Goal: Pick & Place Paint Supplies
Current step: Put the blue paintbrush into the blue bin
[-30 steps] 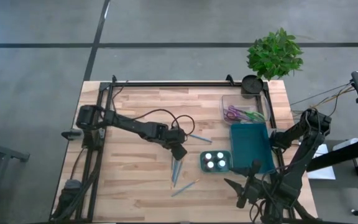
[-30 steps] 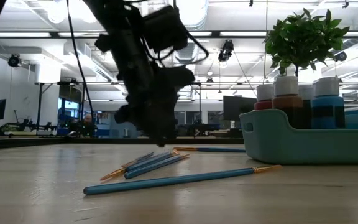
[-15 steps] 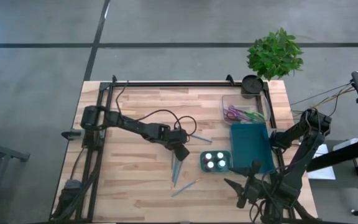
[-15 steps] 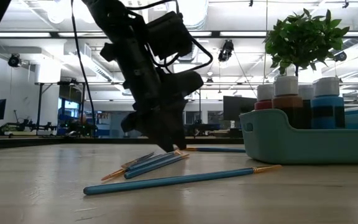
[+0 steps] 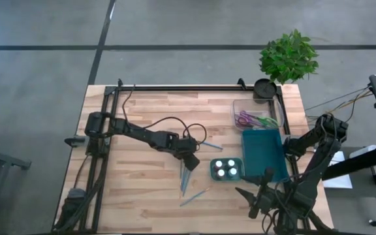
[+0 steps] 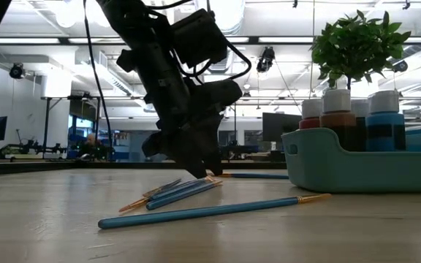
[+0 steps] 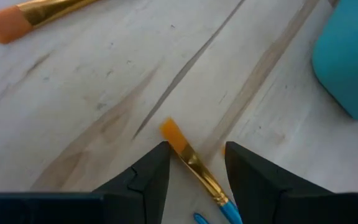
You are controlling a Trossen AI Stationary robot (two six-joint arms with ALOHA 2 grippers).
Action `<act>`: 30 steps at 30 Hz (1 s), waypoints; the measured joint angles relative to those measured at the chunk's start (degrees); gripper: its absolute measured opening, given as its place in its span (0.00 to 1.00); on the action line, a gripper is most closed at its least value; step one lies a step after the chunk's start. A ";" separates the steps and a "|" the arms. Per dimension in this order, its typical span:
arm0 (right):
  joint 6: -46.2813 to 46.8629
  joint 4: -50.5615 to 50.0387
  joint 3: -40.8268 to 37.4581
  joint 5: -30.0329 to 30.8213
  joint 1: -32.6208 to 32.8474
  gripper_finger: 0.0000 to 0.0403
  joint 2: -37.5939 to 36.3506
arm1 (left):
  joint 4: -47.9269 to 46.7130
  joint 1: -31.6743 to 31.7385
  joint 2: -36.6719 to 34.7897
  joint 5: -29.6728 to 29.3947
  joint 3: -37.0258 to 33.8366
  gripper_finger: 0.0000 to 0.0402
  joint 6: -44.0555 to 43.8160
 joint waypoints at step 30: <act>0.36 0.14 -0.24 -0.22 -0.01 0.54 0.00 | 5.50 0.01 -0.20 -1.38 -0.18 0.00 4.30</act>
